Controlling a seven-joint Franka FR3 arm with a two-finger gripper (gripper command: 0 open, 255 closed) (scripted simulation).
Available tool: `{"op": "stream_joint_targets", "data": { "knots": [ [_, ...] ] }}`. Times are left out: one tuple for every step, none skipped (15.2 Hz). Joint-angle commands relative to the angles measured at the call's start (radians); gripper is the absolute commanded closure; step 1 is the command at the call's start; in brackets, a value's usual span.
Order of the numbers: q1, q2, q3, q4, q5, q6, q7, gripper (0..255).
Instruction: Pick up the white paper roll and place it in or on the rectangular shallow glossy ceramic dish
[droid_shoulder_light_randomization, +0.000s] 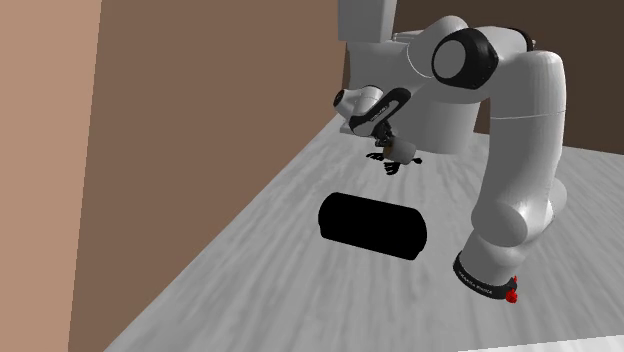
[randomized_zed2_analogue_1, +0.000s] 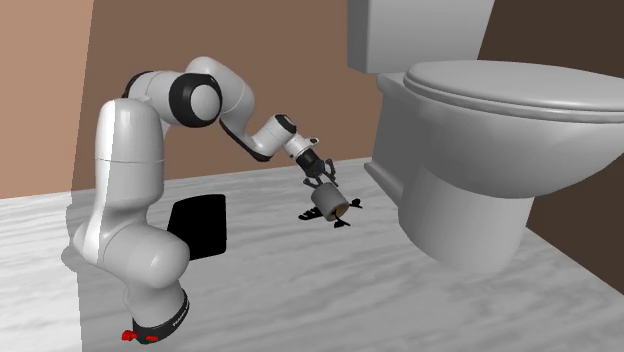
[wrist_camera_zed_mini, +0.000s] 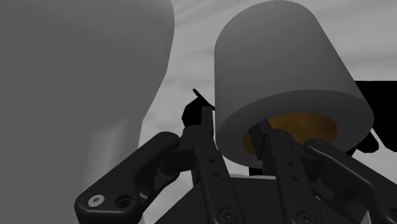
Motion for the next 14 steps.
{"op": "stream_joint_targets", "data": {
  "knots": [
    [0.001,-0.016,0.0,0.005,0.003,-0.013,-0.017,255],
    [0.001,-0.024,0.0,0.007,0.005,-0.02,-0.024,255],
    [0.002,-0.031,0.001,0.01,0.007,-0.026,-0.032,255],
    [0.003,-0.038,0.001,0.012,0.008,-0.033,-0.04,255],
    [0.003,-0.046,0.001,0.015,0.01,-0.039,-0.048,255],
    [0.004,-0.053,0.001,0.018,0.012,-0.046,-0.055,255],
    [0.005,-0.06,0.002,0.021,0.013,-0.053,-0.063,255],
    [0.005,-0.066,0.002,0.025,0.015,-0.06,-0.071,255],
    [0.006,-0.073,0.002,0.028,0.016,-0.067,-0.079,255],
    [0.006,-0.08,0.002,0.032,0.018,-0.074,-0.087,255],
    [0.007,-0.086,0.003,0.036,0.019,-0.08,-0.095,255],
    [0.008,-0.092,0.003,0.04,0.021,-0.087,-0.103,255],
    [0.008,-0.098,0.003,0.045,0.022,-0.094,-0.111,255],
    [0.009,-0.104,0.003,0.049,0.023,-0.101,-0.119,255]
  ]
}}
